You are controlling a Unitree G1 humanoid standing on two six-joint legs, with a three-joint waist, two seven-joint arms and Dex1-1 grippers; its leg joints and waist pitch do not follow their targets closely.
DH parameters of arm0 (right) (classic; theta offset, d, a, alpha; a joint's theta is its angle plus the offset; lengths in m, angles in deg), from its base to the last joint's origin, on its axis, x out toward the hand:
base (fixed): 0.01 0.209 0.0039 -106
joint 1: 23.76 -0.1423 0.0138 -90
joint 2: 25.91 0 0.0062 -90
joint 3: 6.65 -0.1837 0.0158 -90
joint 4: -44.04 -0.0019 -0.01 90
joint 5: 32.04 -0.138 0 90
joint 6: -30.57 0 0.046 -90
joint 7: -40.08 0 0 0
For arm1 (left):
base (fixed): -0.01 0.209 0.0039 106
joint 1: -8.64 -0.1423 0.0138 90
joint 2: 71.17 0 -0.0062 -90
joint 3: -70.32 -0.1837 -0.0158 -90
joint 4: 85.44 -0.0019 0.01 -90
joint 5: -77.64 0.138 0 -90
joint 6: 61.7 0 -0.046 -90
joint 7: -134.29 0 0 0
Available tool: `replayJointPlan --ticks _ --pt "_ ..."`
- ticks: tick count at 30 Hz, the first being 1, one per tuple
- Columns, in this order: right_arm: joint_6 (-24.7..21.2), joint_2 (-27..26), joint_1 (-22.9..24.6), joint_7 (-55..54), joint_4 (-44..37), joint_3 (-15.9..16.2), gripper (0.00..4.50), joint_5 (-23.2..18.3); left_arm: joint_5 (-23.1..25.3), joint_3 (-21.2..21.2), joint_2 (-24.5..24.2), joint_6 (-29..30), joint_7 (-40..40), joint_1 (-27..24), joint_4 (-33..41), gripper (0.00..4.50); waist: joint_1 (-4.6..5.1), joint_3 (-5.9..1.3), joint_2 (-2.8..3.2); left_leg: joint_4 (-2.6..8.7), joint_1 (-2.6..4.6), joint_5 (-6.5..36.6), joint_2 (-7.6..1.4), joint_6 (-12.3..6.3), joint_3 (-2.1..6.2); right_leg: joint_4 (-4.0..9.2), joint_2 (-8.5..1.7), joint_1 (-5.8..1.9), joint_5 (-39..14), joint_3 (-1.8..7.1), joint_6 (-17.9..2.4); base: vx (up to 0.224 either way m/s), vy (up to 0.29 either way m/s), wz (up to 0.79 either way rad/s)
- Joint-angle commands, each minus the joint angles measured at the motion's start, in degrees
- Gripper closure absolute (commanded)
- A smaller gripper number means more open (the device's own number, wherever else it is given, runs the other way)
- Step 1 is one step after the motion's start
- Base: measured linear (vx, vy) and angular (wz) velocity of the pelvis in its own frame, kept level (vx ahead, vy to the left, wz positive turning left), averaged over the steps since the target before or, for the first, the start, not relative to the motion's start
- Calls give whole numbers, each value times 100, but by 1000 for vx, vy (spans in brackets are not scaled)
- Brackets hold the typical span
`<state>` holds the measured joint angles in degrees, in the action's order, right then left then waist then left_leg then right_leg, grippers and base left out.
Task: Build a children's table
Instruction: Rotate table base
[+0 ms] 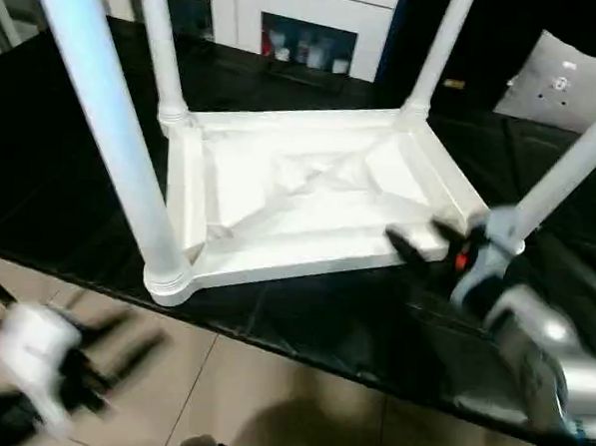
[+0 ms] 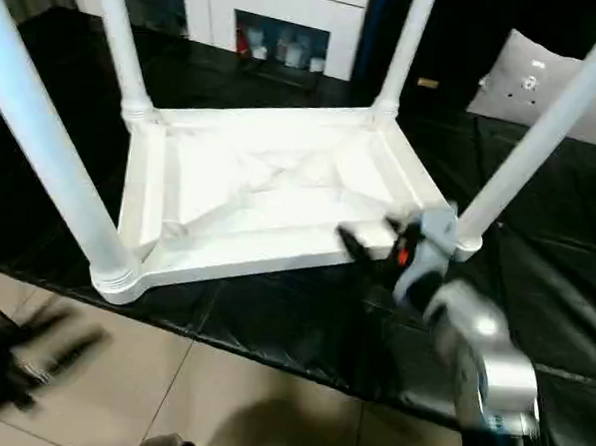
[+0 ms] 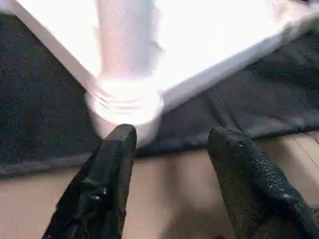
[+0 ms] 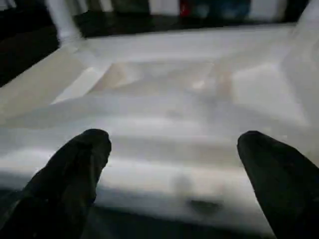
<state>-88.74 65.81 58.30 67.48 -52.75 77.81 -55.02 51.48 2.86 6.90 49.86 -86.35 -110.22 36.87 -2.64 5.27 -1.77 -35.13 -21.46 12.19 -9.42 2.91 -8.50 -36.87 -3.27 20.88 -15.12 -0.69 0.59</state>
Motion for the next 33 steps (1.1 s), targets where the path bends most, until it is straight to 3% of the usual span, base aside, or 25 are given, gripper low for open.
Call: replayJointPlan --ticks 1,2,3,5,9,11,14,15,17,24,29,32,33 --pt "-4 174 217 38 -373 259 0 142 -341 243 -228 112 -158 272 -115 155 13 -206 65 567 107 1122 -307 -122 84 485 -324 -67 -357 212 -1011 0 0 0" --pt "-4 174 217 38 -373 259 0 142 -341 243 -228 112 -158 272 -115 150 7 -201 62 573 109 1198 -299 -49 76 505 -325 -58 -483 215 -953 0 0 0" --pt "378 249 397 306 -451 504 0 285 -488 290 -405 179 -266 566 -296 141 12 -214 51 571 94 1261 -294 2 72 506 -352 -65 -606 225 -907 0 0 0" --pt "441 317 507 584 -558 637 0 204 -627 296 -500 259 -357 821 -427 122 17 -232 47 562 115 1276 -287 9 67 507 -350 -65 -609 239 -876 0 0 0" --pt "54 298 634 575 -793 671 0 59 -744 242 -705 310 -587 1232 -766 99 34 -283 40 528 84 669 -286 -121 77 432 -349 -119 207 230 -984 0 0 0" --pt "-181 303 688 467 -879 703 0 4 -770 174 -892 307 -764 1573 -1079 82 31 -297 50 506 112 529 -252 -161 58 420 -326 -111 405 224 -1048 0 0 0" --pt "-83 270 701 117 -815 789 0 341 -740 74 -964 283 -776 1971 -1386 67 23 -305 51 514 114 509 -276 -107 58 417 -339 -120 440 215 -1111 0 0 0" --pt "97 321 692 -66 -699 935 0 760 -805 9 -970 297 -837 2193 -1532 55 17 -315 69 517 131 571 -278 19 49 418 -342 -107 349 208 -1150 0 0 0" --pt "-50 327 668 -210 -598 986 0 912 -831 -94 -960 322 -906 2328 -1579 39 11 -322 55 516 122 558 -274 69 45 405 -344 -134 417 214 -1180 0 0 0" --pt "-107 163 194 -1040 195 1072 0 1514 -929 -744 -748 480 -989 2850 -1510 0 9 -369 51 492 118 446 -265 159 28 372 -354 -166 545 216 -1275 0 0 0" --pt "194 -128 -275 -1318 914 1143 0 1776 -990 -1260 -433 617 -871 3009 -1185 0 -15 -414 53 453 106 121 -267 124 8 318 -345 -196 1117 214 -1348 0 0 0" --pt "438 -326 -612 -1472 1433 1113 0 1824 -1049 -1595 -344 762 -838 2992 -876 0 1 -422 31 456 99 166 -262 145 6 311 -329 -211 1088 201 -1354 0 0 0" --pt "572 -437 -831 -1542 1752 1091 0 1839 -1078 -1805 -261 853 -810 2989 -696 0 18 -414 -4 469 99 252 -276 159 3 321 -347 -209 938 203 -1337 0 0 0"
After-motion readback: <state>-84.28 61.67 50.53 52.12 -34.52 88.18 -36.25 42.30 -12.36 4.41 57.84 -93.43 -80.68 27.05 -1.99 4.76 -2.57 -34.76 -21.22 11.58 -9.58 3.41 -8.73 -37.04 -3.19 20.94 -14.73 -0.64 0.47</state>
